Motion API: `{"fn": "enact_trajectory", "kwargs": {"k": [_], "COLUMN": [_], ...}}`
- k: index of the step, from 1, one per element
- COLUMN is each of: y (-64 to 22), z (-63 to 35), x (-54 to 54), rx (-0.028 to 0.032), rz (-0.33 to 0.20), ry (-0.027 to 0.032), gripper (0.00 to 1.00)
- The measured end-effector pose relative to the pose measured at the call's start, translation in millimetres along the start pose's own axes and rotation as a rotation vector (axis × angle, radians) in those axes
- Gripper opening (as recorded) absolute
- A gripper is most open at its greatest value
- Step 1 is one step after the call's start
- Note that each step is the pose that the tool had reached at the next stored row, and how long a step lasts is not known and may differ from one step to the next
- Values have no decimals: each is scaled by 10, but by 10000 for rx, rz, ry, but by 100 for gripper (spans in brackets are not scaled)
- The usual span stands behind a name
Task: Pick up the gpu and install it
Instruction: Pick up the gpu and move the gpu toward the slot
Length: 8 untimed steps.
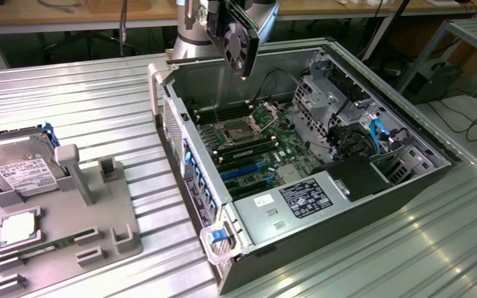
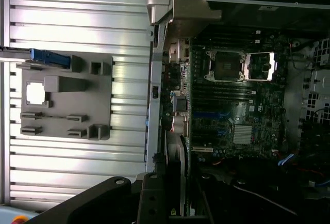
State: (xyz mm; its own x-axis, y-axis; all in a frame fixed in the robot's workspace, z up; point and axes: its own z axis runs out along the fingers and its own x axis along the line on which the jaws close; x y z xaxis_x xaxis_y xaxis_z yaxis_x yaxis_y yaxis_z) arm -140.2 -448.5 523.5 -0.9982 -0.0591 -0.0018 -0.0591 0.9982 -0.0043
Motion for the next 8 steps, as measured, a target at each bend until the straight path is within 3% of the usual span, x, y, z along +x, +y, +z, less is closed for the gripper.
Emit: {"fn": "enact_trajectory", "kwargs": {"k": [8], "y": [-4], "z": [8], "x": [-78], "rx": [1], "rz": [-10], "ry": [1], "gripper": [27]}}
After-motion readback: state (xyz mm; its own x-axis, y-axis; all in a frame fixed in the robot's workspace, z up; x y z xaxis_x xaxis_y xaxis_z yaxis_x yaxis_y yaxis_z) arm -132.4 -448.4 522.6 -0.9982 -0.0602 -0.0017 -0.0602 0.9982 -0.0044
